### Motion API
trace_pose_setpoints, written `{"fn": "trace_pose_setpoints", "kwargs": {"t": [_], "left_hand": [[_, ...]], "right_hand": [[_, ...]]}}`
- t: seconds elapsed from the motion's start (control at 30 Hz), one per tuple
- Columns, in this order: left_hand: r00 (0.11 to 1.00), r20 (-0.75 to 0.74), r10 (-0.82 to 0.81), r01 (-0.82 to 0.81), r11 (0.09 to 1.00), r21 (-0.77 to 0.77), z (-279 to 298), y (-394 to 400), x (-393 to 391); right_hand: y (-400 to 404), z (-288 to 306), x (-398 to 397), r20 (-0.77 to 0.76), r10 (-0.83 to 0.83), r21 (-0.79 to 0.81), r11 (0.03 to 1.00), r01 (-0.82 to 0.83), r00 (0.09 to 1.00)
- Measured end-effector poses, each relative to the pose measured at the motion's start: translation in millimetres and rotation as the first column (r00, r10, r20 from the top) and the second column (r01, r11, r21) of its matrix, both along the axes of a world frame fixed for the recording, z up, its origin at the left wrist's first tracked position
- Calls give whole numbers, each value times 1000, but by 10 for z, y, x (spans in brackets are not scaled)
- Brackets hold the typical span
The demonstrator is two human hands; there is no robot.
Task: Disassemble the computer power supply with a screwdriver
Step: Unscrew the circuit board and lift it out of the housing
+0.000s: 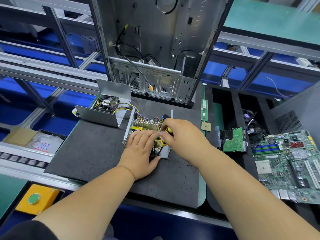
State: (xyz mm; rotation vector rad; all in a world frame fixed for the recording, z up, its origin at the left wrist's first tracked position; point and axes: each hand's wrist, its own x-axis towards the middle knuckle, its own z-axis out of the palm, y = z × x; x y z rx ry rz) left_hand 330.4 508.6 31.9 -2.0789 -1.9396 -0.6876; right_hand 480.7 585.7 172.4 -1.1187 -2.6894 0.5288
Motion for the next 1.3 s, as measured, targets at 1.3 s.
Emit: {"fn": "trace_pose_setpoints", "kwargs": {"t": [1.3], "left_hand": [[997,2,78,-74,957,-281,274,47,68]], "right_hand": [[-49,-7,57,82,-25,156,988,12,996]]}}
